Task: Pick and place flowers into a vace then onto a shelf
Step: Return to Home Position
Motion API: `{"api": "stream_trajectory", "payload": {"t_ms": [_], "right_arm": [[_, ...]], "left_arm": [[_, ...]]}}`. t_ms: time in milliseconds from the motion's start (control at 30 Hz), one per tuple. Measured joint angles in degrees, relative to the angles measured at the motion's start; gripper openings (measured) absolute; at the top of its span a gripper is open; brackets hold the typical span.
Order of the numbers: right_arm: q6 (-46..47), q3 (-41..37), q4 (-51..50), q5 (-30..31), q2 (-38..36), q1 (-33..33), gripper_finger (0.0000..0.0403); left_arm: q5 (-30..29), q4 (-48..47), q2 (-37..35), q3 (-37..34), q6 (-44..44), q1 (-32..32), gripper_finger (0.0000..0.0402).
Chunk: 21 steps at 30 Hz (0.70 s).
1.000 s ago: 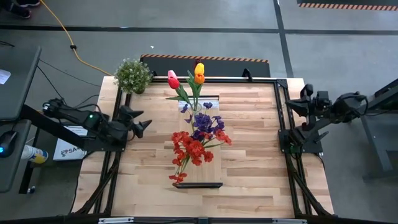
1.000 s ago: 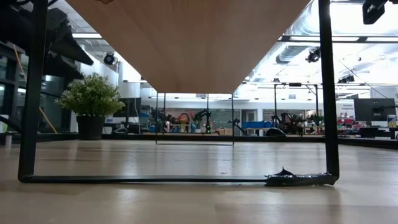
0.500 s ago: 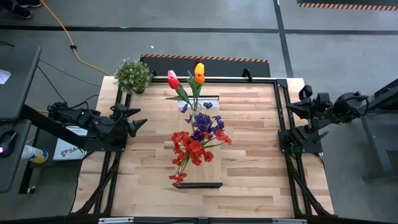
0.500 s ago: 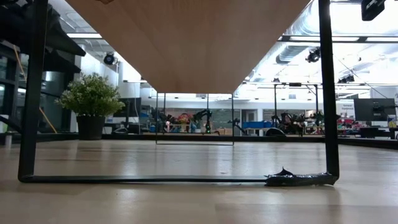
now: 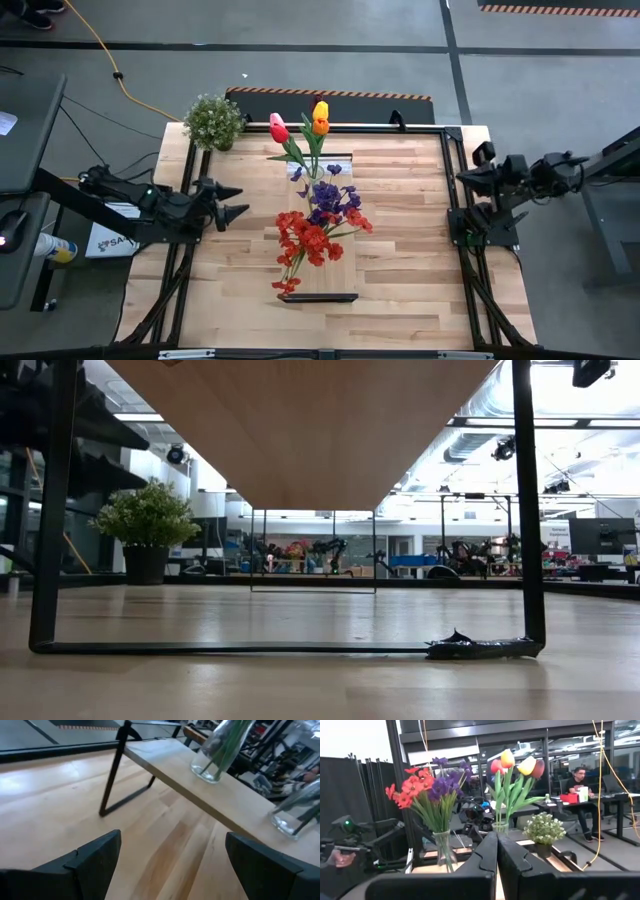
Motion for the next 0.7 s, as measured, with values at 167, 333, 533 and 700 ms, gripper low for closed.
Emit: {"api": "stream_trajectory", "payload": {"t_ms": [167, 333, 533, 700], "right_arm": [[-0.05, -4.17, 5.02, -0.79, -0.01, 0.01, 0.0], [0.01, -9.24, 10.2, -1.72, -0.02, 0.01, 0.0], [0.59, -16.24, 17.83, -2.7, -0.02, 0.02, 0.0], [1.64, -20.15, 21.16, -2.64, -0.04, 0.0, 0.0]], "left_arm": [[0.48, 1.83, -0.01, -1.25, 0.71, 0.0, 0.0391], [0.49, 1.94, -0.01, -1.25, 1.44, 0.0, 0.0392], [0.73, 1.74, -0.02, -1.25, 1.47, 0.0, 0.039], [0.78, 1.71, -0.02, -1.25, 1.61, 0.0, 0.0392]]}}
